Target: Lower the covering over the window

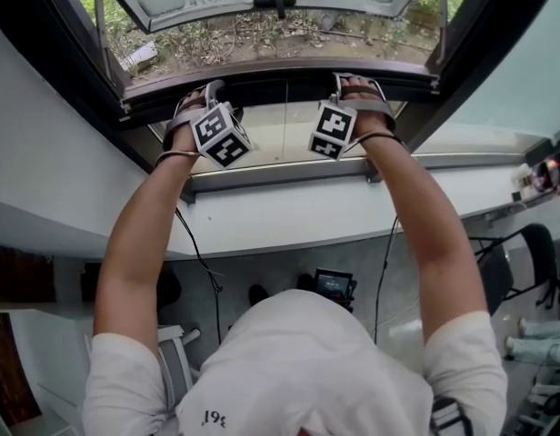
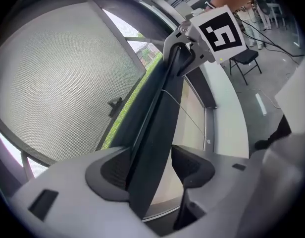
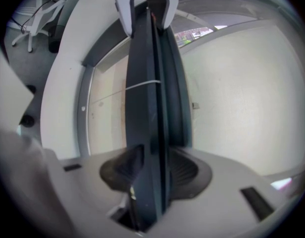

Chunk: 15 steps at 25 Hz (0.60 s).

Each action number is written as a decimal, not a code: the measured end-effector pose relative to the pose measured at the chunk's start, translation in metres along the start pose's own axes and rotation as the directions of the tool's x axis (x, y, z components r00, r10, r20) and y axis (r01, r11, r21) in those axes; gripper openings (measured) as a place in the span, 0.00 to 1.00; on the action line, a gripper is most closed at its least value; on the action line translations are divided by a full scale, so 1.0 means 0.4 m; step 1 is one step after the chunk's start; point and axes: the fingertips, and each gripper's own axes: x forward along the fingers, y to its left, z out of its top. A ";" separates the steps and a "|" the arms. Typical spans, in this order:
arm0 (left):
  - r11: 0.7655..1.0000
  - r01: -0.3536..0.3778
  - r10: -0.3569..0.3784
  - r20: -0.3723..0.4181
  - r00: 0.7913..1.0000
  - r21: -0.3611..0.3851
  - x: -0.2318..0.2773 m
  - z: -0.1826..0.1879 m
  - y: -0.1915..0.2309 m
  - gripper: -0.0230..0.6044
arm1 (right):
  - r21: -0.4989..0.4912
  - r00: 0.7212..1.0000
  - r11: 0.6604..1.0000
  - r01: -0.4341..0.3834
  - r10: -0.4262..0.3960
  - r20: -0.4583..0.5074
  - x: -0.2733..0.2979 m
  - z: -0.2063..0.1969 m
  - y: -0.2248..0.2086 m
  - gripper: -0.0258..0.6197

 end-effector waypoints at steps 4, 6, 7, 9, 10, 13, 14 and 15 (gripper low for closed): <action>0.999 0.027 -0.027 0.004 1.000 -0.030 -0.005 0.001 -0.004 0.44 | 0.049 1.000 0.999 -0.006 0.005 0.021 -0.009 0.002 -0.009 0.27; 0.998 0.037 -0.037 0.007 0.999 -0.054 -0.007 0.003 -0.002 0.44 | 0.061 1.000 0.998 -0.007 0.005 0.030 -0.016 -0.001 -0.017 0.27; 0.997 0.040 -0.039 0.011 0.999 -0.067 -0.009 0.004 0.000 0.44 | 0.059 0.999 0.998 -0.001 -0.001 0.035 -0.019 -0.002 -0.022 0.27; 0.993 0.048 -0.046 0.023 0.999 -0.105 -0.015 0.007 0.005 0.44 | 0.050 0.999 0.999 0.014 -0.016 0.042 -0.026 -0.002 -0.031 0.27; 0.990 0.054 -0.050 0.032 0.998 -0.127 -0.021 0.010 0.008 0.44 | 0.048 0.999 0.999 0.017 -0.019 0.044 -0.029 -0.002 -0.034 0.27; 0.978 0.069 -0.055 0.074 0.996 -0.196 -0.042 0.028 0.017 0.44 | 0.059 0.998 0.998 0.017 -0.020 0.061 -0.042 0.002 -0.037 0.27; 0.971 0.077 -0.057 0.093 0.994 -0.227 -0.050 0.035 0.019 0.44 | 0.070 0.997 0.997 0.014 -0.018 0.069 -0.048 0.003 -0.037 0.27; 0.961 0.087 -0.059 0.114 0.992 -0.261 -0.058 0.042 0.021 0.44 | 0.086 0.997 0.996 0.009 -0.015 0.076 -0.053 0.003 -0.036 0.27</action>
